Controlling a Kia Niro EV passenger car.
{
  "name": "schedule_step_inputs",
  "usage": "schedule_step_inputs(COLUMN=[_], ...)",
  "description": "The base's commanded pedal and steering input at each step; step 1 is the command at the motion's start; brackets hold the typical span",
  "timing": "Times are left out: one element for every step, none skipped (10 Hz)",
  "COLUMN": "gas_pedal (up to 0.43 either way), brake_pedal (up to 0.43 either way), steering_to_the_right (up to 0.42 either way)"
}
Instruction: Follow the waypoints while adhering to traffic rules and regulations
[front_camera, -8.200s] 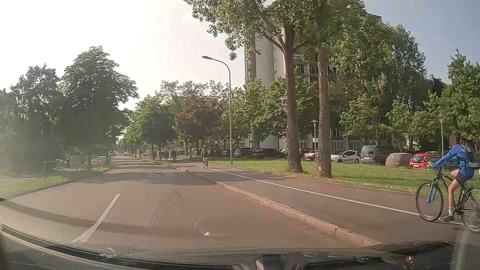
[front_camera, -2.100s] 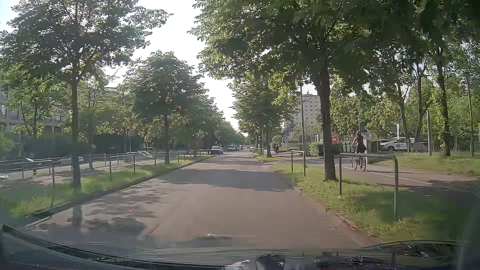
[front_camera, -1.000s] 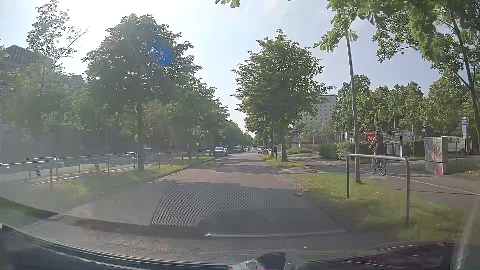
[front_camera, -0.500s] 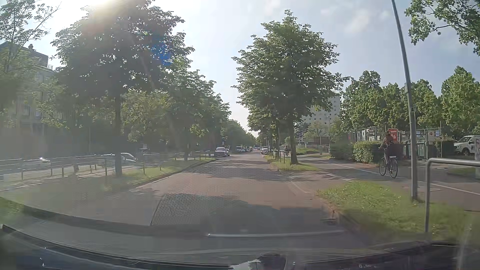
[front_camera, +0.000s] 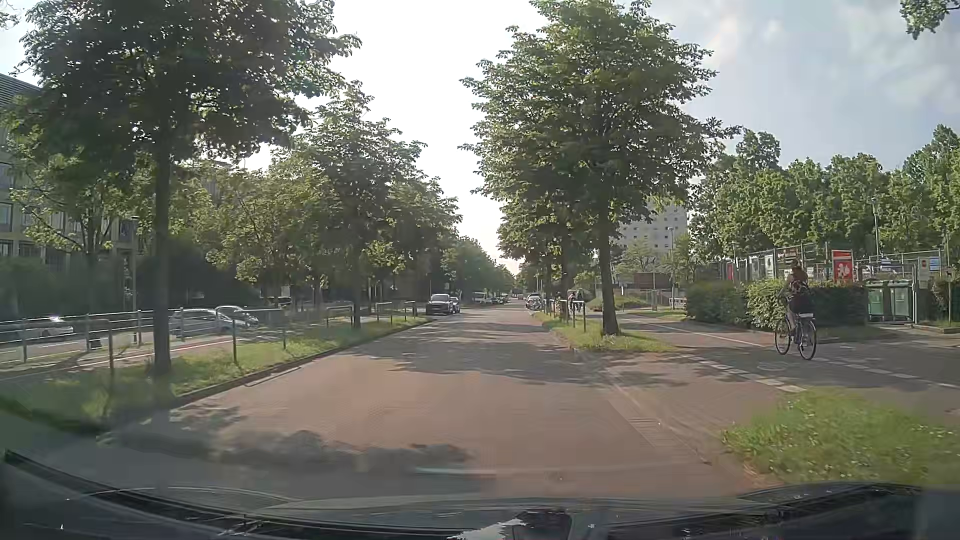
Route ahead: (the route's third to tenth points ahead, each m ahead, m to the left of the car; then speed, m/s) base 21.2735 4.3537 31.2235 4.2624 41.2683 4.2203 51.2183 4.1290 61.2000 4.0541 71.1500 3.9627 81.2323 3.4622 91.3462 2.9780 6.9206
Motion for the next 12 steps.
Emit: schedule_step_inputs(gas_pedal=[0.059, 0.059, 0.059, 0.059, 0.059, 0.059, 0.059, 0.059, 0.059, 0.059, 0.067, 0.067], brake_pedal=[0.0, 0.0, 0.0, 0.0, 0.0, 0.0, 0.0, 0.0, 0.0, 0.0, 0.0, 0.0], steering_to_the_right=[0.001, 0.001, 0.001, 0.002, 0.002, 0.002, 0.002, 0.003, 0.002, 0.003, 0.002, 0.002])
